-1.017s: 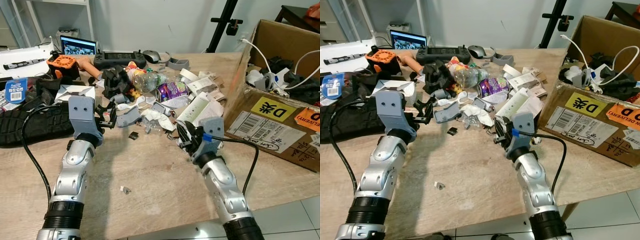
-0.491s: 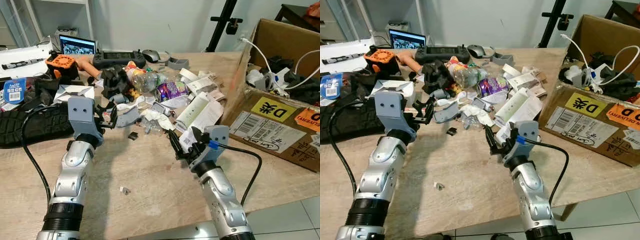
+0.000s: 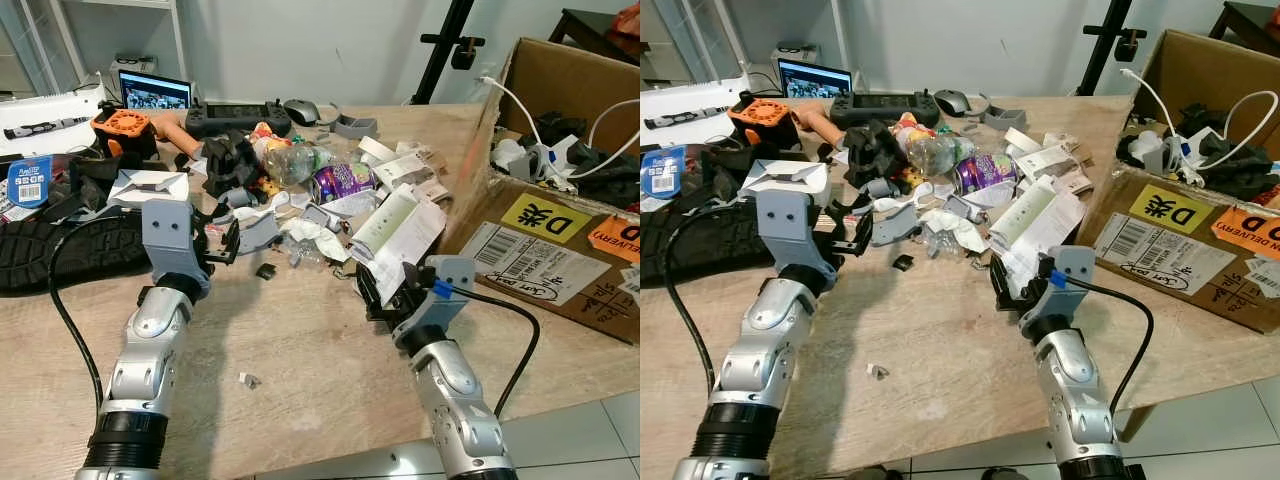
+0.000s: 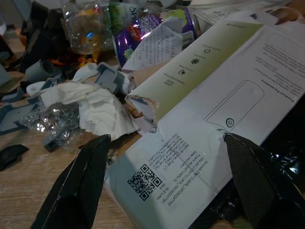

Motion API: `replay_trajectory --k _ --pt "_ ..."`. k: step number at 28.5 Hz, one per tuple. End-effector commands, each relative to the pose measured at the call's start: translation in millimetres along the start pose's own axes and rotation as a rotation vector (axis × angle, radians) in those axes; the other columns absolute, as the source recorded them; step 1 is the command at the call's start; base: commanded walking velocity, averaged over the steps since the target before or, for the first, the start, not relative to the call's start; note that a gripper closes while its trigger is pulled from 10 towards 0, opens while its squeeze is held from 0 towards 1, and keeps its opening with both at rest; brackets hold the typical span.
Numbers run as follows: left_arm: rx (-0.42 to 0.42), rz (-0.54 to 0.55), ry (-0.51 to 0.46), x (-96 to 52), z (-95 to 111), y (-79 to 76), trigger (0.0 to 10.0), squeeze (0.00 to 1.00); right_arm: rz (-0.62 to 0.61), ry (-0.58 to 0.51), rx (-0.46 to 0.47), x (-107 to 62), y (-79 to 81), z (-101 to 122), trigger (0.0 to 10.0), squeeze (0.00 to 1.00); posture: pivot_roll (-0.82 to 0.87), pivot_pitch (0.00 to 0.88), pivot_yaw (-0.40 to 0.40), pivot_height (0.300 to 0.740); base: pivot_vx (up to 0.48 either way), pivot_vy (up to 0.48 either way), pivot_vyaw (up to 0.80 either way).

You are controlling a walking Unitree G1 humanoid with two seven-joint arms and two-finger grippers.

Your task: Picking trash to rubbish bin

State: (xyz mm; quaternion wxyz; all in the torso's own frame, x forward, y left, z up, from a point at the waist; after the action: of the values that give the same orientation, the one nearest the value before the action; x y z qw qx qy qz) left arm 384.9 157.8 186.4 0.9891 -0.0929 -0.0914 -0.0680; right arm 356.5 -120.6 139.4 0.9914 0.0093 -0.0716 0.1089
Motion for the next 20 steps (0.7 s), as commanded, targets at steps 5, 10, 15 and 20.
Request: replay_trajectory --k 5,10,15,20 --pt "0.024 -0.002 0.005 -1.3 -3 -4.8 10.0 0.00 0.068 0.011 -0.070 2.0 12.0 1 10.0 0.00 0.02 0.168 -0.054 0.740 0.000 -0.356 0.64" --pt "-0.013 0.021 -0.007 -1.0 -1 0.4 10.0 0.00 0.082 0.008 -0.036 2.3 14.5 0 10.0 0.00 0.02 0.163 -0.053 0.740 0.000 0.000 0.12" --pt "-0.014 0.021 -0.016 -0.9 1 1.0 10.0 0.00 0.098 0.000 -0.034 2.0 18.0 1 10.0 0.00 0.02 0.163 -0.056 0.740 0.000 0.000 0.00" --pt "-0.014 0.018 -0.024 -1.3 3 1.2 10.0 0.00 0.104 0.002 -0.037 1.7 19.6 1 10.0 0.00 0.02 0.153 -0.055 0.740 0.000 0.000 0.00"
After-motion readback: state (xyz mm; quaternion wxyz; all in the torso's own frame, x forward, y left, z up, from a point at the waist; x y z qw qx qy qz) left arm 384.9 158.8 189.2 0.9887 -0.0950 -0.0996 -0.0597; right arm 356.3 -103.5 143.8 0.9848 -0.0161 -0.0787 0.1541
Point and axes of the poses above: a point about 5 cm out from each wrist's last joint towards the gripper, its own x axis pointing out of the wrist towards the gripper, its own z axis along the axis of the wrist's last joint, y = z × x, the point moved 6 cm from there along x, pointing out of the wrist towards the gripper, and after that the axes turned 11 degrees about -x, right-handed, at the moved point
